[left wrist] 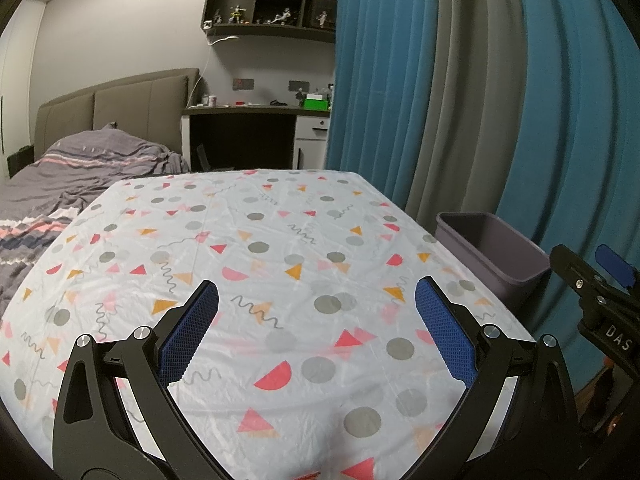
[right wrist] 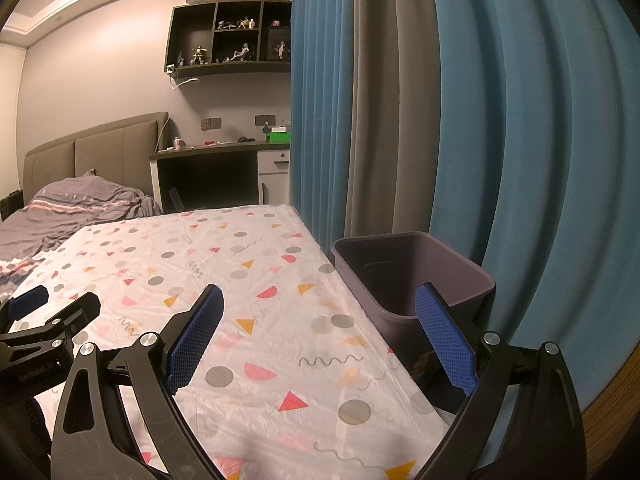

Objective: Collect trash

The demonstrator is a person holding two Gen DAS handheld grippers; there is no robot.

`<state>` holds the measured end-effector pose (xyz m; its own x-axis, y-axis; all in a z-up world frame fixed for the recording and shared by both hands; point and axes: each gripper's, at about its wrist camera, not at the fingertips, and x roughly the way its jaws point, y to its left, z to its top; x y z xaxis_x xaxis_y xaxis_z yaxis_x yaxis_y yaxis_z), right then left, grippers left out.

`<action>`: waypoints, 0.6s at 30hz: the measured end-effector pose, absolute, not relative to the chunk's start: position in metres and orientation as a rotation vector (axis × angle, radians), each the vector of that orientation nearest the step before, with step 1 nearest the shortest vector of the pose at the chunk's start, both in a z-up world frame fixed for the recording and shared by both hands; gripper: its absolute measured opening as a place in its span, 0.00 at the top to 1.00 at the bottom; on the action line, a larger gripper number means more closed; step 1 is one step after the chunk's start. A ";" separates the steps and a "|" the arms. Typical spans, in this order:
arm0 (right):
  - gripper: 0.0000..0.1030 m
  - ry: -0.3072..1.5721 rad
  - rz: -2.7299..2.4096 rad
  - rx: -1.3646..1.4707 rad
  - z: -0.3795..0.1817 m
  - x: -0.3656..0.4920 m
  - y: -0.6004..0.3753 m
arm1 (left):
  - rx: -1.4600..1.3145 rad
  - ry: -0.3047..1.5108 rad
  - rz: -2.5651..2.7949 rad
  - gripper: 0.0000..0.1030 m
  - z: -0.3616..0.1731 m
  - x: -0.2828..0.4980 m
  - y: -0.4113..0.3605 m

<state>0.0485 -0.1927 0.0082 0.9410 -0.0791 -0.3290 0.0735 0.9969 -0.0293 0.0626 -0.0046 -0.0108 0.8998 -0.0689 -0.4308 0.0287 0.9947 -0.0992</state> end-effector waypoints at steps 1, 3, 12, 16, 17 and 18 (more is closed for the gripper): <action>0.10 0.336 -0.078 -0.016 0.008 0.048 -0.193 | -0.092 0.449 -0.050 0.06 -0.012 0.062 -0.004; 0.10 0.336 -0.078 -0.016 0.008 0.048 -0.193 | -0.089 0.450 -0.045 0.11 -0.013 0.061 -0.004; 0.10 0.341 -0.078 -0.013 0.005 0.048 -0.191 | -0.086 0.444 -0.051 0.28 -0.012 0.053 -0.003; 0.10 0.340 -0.079 -0.014 0.004 0.048 -0.191 | -0.087 0.447 -0.052 0.28 -0.011 0.054 -0.004; 0.10 0.339 -0.080 -0.014 0.004 0.047 -0.191 | -0.089 0.448 -0.052 0.28 -0.011 0.052 -0.004; 0.10 0.339 -0.081 -0.013 0.004 0.047 -0.191 | -0.088 0.448 -0.052 0.28 -0.011 0.054 -0.004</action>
